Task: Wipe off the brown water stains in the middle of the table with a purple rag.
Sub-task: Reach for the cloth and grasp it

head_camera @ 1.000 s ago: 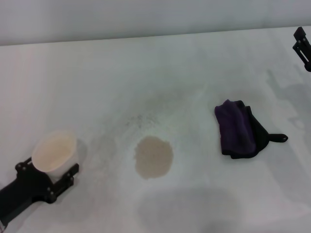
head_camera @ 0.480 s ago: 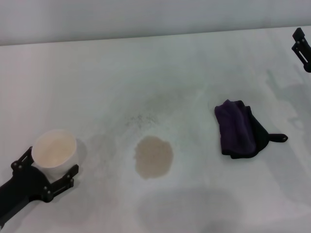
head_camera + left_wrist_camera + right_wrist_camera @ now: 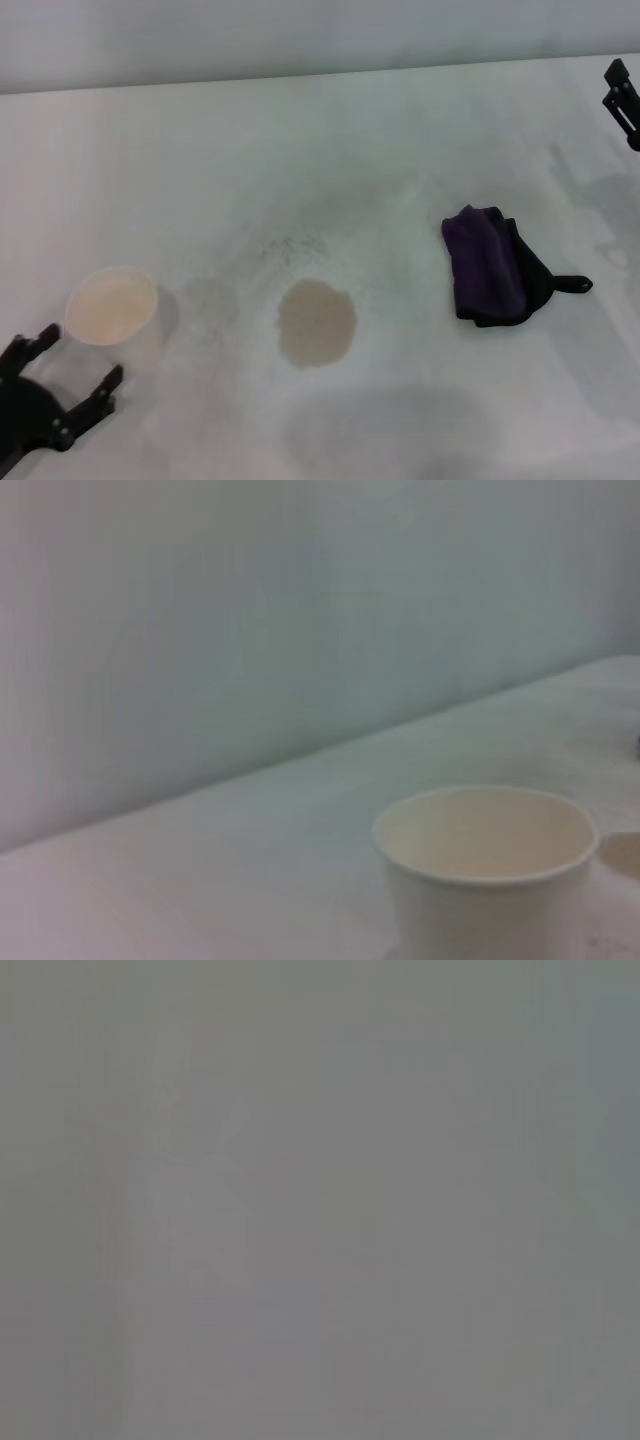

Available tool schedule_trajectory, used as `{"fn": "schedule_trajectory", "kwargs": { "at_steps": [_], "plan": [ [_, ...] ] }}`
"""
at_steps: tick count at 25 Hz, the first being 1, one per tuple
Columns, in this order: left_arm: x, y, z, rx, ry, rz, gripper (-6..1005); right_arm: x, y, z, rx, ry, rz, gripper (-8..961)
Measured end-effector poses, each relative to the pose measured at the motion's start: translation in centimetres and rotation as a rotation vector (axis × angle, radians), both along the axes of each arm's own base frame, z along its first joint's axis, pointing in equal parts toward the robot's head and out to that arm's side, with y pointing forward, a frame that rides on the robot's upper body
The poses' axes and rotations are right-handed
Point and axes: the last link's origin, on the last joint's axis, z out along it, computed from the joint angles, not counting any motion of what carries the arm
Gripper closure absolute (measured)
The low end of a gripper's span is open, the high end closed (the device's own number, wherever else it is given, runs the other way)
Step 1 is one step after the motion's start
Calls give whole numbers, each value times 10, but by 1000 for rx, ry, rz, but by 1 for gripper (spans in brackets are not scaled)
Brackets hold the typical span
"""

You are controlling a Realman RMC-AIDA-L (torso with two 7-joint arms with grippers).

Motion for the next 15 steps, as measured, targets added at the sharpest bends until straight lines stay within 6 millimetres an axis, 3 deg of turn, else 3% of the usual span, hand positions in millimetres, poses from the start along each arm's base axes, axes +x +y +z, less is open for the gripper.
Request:
{"fn": "schedule_trajectory", "kwargs": {
  "at_steps": [5,10,15],
  "plan": [
    [-11,-17,14,103,1,46,109,0,-2,0,-32,28,18,100],
    [-22,-19,34,246,-32,134,110,4,3,6,-94,215,20,101],
    [-27,-18,58,415,-90,187,111,-3,28,20,-269,424,43,101]
  ]
}}
